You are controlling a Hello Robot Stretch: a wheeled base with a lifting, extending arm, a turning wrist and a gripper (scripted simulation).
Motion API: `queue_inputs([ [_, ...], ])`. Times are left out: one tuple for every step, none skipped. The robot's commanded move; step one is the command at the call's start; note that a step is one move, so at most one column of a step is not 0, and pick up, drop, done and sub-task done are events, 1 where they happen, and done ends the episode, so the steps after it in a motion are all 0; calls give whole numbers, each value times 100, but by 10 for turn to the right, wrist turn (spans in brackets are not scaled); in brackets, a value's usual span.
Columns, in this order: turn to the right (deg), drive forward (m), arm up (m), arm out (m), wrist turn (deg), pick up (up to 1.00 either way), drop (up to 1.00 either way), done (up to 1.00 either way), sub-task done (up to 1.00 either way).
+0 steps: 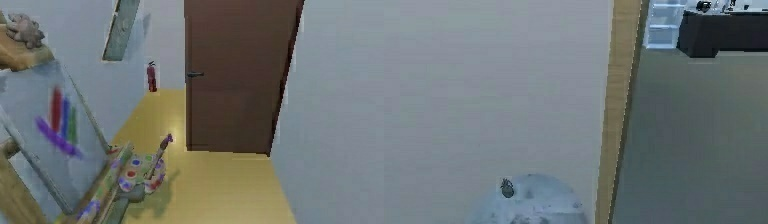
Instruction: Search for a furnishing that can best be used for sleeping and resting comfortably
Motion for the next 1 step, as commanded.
queue_inputs([
  [30, 0, 0, 0, 0, 0, 0, 0, 0],
])
